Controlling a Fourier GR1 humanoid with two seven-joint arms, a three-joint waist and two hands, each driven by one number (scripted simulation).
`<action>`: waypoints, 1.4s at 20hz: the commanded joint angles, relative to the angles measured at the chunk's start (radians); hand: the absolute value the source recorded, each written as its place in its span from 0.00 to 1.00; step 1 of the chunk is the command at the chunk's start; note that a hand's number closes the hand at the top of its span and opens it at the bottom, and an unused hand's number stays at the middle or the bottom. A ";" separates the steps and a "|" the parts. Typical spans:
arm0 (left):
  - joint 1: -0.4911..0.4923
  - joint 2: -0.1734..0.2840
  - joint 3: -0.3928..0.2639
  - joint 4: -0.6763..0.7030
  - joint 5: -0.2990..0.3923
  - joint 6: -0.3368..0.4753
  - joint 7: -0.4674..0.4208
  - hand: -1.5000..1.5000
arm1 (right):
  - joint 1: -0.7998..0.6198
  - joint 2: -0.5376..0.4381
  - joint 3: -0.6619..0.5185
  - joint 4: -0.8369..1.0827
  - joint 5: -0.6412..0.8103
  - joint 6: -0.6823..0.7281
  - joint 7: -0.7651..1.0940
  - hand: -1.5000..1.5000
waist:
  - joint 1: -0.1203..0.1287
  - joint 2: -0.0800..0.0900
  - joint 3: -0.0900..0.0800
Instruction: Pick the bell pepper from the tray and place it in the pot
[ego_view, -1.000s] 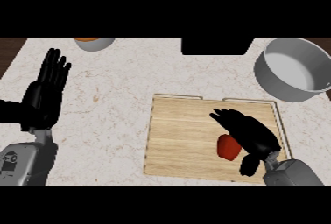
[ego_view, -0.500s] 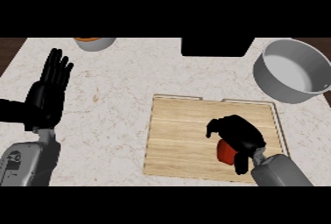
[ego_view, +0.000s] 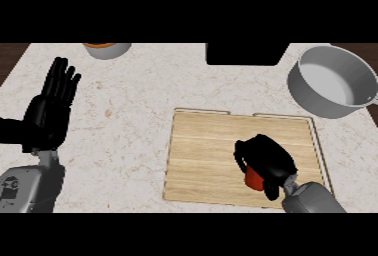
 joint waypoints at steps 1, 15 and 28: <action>-0.022 0.001 0.007 0.002 -0.021 0.020 0.013 0.50 | 0.084 0.043 0.049 -0.092 0.072 -0.060 0.074 1.00 | -0.006 0.013 0.019; -0.079 -0.027 -0.039 0.044 -0.013 -0.020 0.002 0.50 | -0.459 0.299 -0.282 0.230 0.163 -0.327 0.821 1.00 | 0.093 0.039 0.019; 0.000 -0.001 -0.008 -0.031 -0.014 -0.007 0.033 0.50 | -0.695 0.246 -0.368 0.347 0.512 -0.526 1.197 1.00 | 0.014 0.012 0.019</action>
